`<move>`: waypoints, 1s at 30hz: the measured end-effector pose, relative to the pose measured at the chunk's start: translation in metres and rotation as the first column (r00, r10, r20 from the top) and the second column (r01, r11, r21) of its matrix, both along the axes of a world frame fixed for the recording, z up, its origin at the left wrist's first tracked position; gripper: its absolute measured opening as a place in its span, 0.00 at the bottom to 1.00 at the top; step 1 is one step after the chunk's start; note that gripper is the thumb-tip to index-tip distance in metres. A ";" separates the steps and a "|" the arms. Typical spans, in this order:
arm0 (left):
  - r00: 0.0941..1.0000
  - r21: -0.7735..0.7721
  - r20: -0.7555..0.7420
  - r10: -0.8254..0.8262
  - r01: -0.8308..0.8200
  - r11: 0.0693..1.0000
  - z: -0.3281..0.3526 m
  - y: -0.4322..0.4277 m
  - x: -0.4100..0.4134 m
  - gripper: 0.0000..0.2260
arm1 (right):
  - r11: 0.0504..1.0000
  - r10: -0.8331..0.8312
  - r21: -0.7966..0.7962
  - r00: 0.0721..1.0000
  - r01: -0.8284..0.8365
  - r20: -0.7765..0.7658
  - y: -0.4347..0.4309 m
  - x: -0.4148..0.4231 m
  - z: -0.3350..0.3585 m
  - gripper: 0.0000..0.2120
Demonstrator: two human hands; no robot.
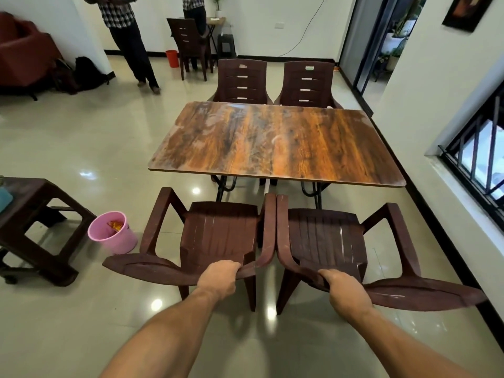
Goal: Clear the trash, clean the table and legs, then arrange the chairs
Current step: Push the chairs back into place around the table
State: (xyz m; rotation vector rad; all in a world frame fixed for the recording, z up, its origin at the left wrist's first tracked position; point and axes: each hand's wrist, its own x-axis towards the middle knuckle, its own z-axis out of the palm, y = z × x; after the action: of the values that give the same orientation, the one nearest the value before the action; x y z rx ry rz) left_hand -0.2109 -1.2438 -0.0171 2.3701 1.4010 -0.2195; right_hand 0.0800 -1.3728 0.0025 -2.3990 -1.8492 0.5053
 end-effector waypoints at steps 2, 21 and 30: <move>1.000 0.000 0.005 0.002 -0.002 1.000 0.000 0.000 0.000 0.18 | 1.000 0.002 -0.001 1.000 -0.002 0.004 0.000 0.000 -0.001 0.23; 1.000 -0.041 0.006 0.002 -0.002 0.999 -0.005 0.000 0.001 0.17 | 0.997 0.028 -0.072 0.989 -0.018 0.147 0.001 -0.007 -0.002 0.19; 1.000 -0.065 0.000 0.001 -0.001 0.998 -0.005 0.000 0.006 0.16 | 0.992 0.030 -0.122 0.985 -0.010 0.168 0.004 -0.011 0.004 0.17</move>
State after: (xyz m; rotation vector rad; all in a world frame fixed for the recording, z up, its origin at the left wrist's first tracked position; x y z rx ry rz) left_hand -0.2053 -1.2437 -0.0226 2.3170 1.3734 -0.2605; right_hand 0.0688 -1.3685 0.0068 -2.5788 -1.9649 0.4383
